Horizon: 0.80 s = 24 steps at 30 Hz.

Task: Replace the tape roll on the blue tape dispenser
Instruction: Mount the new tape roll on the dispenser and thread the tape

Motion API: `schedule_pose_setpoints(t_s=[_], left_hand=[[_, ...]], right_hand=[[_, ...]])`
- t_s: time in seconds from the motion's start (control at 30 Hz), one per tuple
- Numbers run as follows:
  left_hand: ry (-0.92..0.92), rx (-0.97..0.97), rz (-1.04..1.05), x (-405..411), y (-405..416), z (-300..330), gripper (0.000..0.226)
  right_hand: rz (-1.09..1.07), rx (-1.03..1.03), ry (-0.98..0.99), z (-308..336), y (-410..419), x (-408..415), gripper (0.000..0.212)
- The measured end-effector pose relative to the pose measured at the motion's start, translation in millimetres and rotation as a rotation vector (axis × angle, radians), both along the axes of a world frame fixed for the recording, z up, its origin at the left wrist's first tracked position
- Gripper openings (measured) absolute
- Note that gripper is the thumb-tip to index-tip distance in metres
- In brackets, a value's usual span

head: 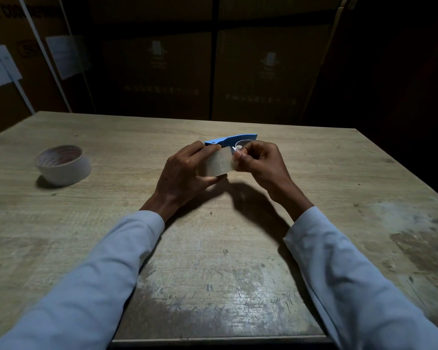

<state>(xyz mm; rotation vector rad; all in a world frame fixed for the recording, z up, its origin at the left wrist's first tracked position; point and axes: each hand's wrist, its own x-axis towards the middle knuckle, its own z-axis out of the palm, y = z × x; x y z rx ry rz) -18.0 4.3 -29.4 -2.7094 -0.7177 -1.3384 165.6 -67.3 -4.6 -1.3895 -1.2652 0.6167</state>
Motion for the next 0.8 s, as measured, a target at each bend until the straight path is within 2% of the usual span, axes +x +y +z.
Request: schedule_pose_setpoints(t_s=[0.17, 0.3, 0.47, 0.6, 0.67, 0.73, 0.8], left_hand=[[-0.127, -0.149, -0.108, -1.2, 3.7, 0.1, 0.063], [-0.238, -0.357, -0.166, -2.2, 8.5, -2.0, 0.068], [-0.312, -0.474, -0.192, -1.2, 9.2, -1.8, 0.068], [-0.349, -0.629, -0.191, 3.0, 12.7, -6.2, 0.065], [-0.361, -0.764, -0.204, 3.5, 14.1, -8.5, 0.057], [-0.38, -0.874, -0.22, 1.9, 16.6, -10.6, 0.049], [-0.426, -0.95, -0.231, 1.5, 15.1, -9.1, 0.044]], right_hand=[[0.152, -0.014, 0.235, 11.2, -8.6, 7.4, 0.006], [0.232, -0.041, 0.35, 18.5, -13.9, 11.8, 0.015], [0.32, -0.001, 0.588, 24.3, -17.7, 9.3, 0.02], [0.365, -0.022, 0.601, 23.8, -18.8, 4.3, 0.02], [0.362, -0.034, 0.599, 27.0, -19.1, 3.0, 0.035], [0.297, 0.011, 0.61, 30.9, -20.1, 4.0, 0.046], [0.179, 0.071, 0.558, 29.3, -19.5, 8.2, 0.047]])
